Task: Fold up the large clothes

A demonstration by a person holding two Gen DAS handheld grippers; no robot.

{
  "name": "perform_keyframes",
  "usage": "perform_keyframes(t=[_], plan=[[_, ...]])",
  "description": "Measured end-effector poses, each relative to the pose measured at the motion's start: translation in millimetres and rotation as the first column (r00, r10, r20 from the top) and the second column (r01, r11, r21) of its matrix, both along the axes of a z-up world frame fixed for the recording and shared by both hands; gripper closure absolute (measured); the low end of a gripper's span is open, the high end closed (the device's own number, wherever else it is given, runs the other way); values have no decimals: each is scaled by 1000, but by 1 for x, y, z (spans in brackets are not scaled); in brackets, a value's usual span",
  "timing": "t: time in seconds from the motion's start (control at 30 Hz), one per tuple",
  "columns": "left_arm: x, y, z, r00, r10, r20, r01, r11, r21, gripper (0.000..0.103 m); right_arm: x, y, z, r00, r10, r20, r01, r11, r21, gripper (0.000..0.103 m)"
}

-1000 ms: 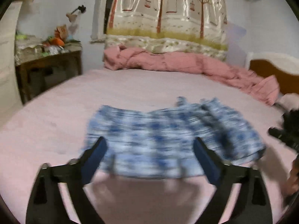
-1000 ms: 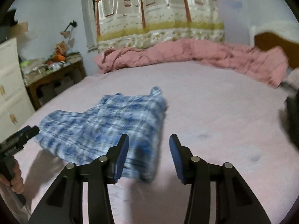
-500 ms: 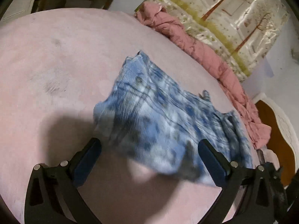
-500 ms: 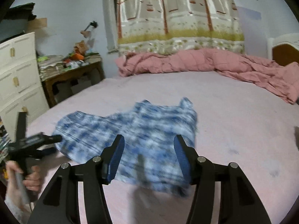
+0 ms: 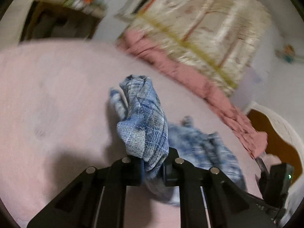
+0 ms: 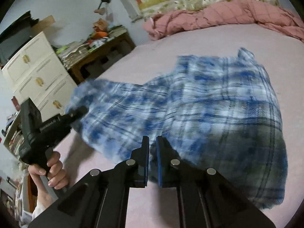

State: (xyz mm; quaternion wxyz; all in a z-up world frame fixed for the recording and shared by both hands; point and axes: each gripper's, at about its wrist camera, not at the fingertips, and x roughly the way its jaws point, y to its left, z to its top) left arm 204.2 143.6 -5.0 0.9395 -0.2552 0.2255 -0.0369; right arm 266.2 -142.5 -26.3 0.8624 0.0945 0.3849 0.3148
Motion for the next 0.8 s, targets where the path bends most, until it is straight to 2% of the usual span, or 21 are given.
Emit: perform_keyframes(t=[0.13, 0.23, 0.27, 0.37, 0.5, 0.57, 0.67, 0.77, 0.8], plan=[[-4, -44, 41, 987, -111, 113, 103, 991, 81, 92, -29, -21, 22, 991, -35, 129, 38, 999, -24, 94], [-3, -82, 67, 964, -219, 149, 201, 971, 127, 92, -43, -57, 44, 962, -159, 223, 168, 985, -24, 94], [-2, -95, 73, 955, -251, 155, 230, 963, 143, 92, -45, -72, 50, 932, -247, 266, 273, 960, -65, 94], [7, -131, 84, 930, -331, 160, 303, 937, 172, 93, -42, -107, 53, 864, -374, 336, 435, 891, -129, 94], [22, -171, 76, 902, -413, 126, 388, 904, 182, 93, -35, -147, 36, 822, -462, 333, 532, 831, -160, 94], [29, -188, 64, 890, -446, 91, 425, 886, 184, 93, -32, -165, 25, 821, -489, 294, 542, 829, -136, 94], [39, -214, 39, 869, -495, 20, 482, 855, 191, 93, -30, -189, 13, 842, -501, 200, 521, 851, -62, 94], [49, -233, 13, 859, -507, -62, 507, 832, 225, 89, -24, -184, 16, 855, -483, 191, 499, 865, -46, 94], [52, -235, 6, 849, -523, -80, 527, 821, 220, 82, -26, -180, 17, 858, -471, 206, 491, 869, -56, 94]])
